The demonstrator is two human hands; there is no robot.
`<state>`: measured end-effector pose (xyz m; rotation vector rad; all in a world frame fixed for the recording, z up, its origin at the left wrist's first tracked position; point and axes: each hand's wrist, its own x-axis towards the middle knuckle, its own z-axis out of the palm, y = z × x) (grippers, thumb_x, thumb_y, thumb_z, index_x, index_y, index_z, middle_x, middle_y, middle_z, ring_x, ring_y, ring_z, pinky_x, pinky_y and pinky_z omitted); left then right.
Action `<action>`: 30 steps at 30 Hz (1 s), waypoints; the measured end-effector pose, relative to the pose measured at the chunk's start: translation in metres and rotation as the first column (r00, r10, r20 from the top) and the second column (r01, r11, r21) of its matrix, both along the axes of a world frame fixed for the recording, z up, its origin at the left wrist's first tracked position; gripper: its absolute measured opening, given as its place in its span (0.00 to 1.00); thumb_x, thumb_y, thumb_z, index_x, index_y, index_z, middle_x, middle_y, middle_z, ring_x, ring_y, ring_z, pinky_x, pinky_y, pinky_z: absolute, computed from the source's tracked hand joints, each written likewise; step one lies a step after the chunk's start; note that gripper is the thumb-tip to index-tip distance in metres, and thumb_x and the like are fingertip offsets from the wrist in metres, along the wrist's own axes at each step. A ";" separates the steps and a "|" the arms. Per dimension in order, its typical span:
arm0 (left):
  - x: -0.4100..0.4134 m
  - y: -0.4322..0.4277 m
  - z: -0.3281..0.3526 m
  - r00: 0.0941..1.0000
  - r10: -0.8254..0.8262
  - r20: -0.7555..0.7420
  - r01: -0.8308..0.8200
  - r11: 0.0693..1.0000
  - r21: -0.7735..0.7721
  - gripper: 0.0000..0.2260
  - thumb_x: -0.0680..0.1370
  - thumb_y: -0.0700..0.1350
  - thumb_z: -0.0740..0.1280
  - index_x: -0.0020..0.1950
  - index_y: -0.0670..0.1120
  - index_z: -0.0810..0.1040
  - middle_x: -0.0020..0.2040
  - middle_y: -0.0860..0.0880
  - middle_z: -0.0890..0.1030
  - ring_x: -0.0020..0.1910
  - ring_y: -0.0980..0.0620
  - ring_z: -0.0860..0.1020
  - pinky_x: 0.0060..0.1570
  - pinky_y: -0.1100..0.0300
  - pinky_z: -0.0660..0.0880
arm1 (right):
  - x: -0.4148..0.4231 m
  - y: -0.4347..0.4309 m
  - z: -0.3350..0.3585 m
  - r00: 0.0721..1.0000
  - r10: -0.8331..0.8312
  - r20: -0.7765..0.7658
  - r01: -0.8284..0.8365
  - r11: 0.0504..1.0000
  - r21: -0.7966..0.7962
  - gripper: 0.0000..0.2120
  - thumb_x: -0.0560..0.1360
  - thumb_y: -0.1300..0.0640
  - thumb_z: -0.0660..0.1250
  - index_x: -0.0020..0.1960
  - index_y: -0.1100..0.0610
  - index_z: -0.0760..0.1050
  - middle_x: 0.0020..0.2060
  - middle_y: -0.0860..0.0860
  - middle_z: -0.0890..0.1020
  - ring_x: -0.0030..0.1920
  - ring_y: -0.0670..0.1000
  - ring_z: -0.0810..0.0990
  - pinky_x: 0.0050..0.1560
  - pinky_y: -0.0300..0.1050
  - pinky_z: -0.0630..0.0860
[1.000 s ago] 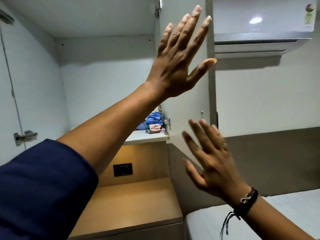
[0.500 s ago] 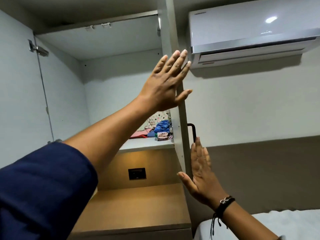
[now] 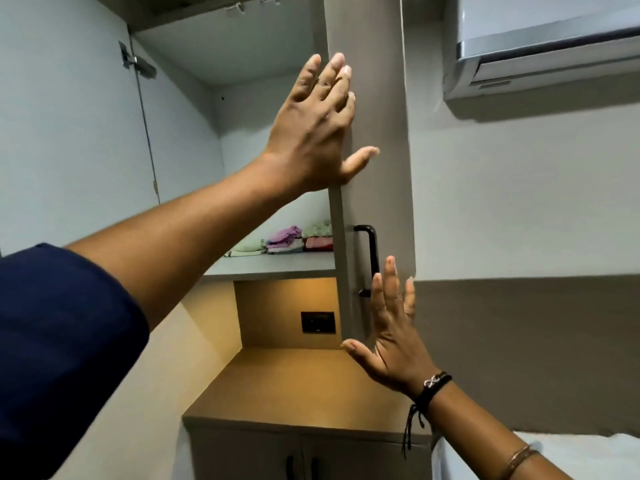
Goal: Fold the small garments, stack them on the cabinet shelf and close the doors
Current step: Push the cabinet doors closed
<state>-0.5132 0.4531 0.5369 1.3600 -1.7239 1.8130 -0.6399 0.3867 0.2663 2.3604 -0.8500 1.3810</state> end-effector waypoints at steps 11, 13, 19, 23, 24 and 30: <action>0.099 -0.093 -0.005 0.979 0.191 0.066 -0.194 0.980 0.045 0.45 0.73 0.74 0.39 0.80 0.44 0.44 0.79 0.38 0.41 0.79 0.42 0.40 0.76 0.47 0.39 | 0.103 -0.081 0.015 0.990 -0.110 -0.085 0.110 0.994 -0.004 0.46 0.70 0.25 0.43 0.77 0.55 0.41 0.77 0.63 0.41 0.77 0.64 0.42 0.70 0.73 0.38; 0.123 -0.113 -0.005 0.991 0.124 0.045 -0.127 0.989 0.076 0.45 0.73 0.74 0.40 0.80 0.44 0.45 0.80 0.38 0.42 0.79 0.41 0.41 0.77 0.47 0.40 | 0.123 -0.100 0.015 0.980 -0.170 -0.106 0.169 0.986 -0.016 0.45 0.71 0.26 0.43 0.77 0.54 0.45 0.77 0.63 0.42 0.77 0.64 0.42 0.70 0.74 0.40; 0.183 -0.180 -0.015 0.999 -0.032 -0.032 0.035 0.994 0.101 0.44 0.75 0.73 0.45 0.80 0.44 0.46 0.80 0.38 0.45 0.79 0.40 0.43 0.76 0.45 0.41 | 0.176 -0.157 0.028 0.937 -0.334 -0.103 0.327 0.941 -0.081 0.42 0.72 0.27 0.46 0.78 0.50 0.44 0.77 0.60 0.43 0.77 0.64 0.45 0.69 0.75 0.43; 0.195 -0.220 -0.022 0.988 -0.109 -0.112 0.120 0.989 0.091 0.43 0.75 0.72 0.47 0.80 0.44 0.46 0.80 0.38 0.44 0.79 0.40 0.43 0.76 0.45 0.42 | 0.197 -0.191 0.034 0.911 -0.404 -0.078 0.393 0.911 -0.126 0.44 0.71 0.27 0.51 0.78 0.49 0.42 0.77 0.58 0.43 0.76 0.65 0.47 0.69 0.76 0.46; 0.196 -0.230 -0.025 0.984 -0.126 -0.126 0.138 0.987 0.086 0.44 0.75 0.72 0.47 0.80 0.44 0.45 0.80 0.37 0.44 0.79 0.40 0.43 0.77 0.46 0.42 | 0.201 -0.198 0.034 0.902 -0.425 -0.072 0.413 0.900 -0.139 0.44 0.71 0.27 0.52 0.78 0.49 0.42 0.77 0.59 0.45 0.76 0.66 0.48 0.69 0.76 0.47; 0.191 -0.272 -0.036 0.968 -0.195 -0.156 0.208 0.976 0.071 0.44 0.74 0.72 0.46 0.80 0.44 0.47 0.80 0.38 0.47 0.79 0.40 0.46 0.77 0.45 0.44 | 0.214 -0.224 0.033 0.852 -0.519 -0.065 0.504 0.848 -0.166 0.43 0.71 0.26 0.52 0.77 0.50 0.52 0.77 0.58 0.49 0.76 0.66 0.51 0.68 0.76 0.49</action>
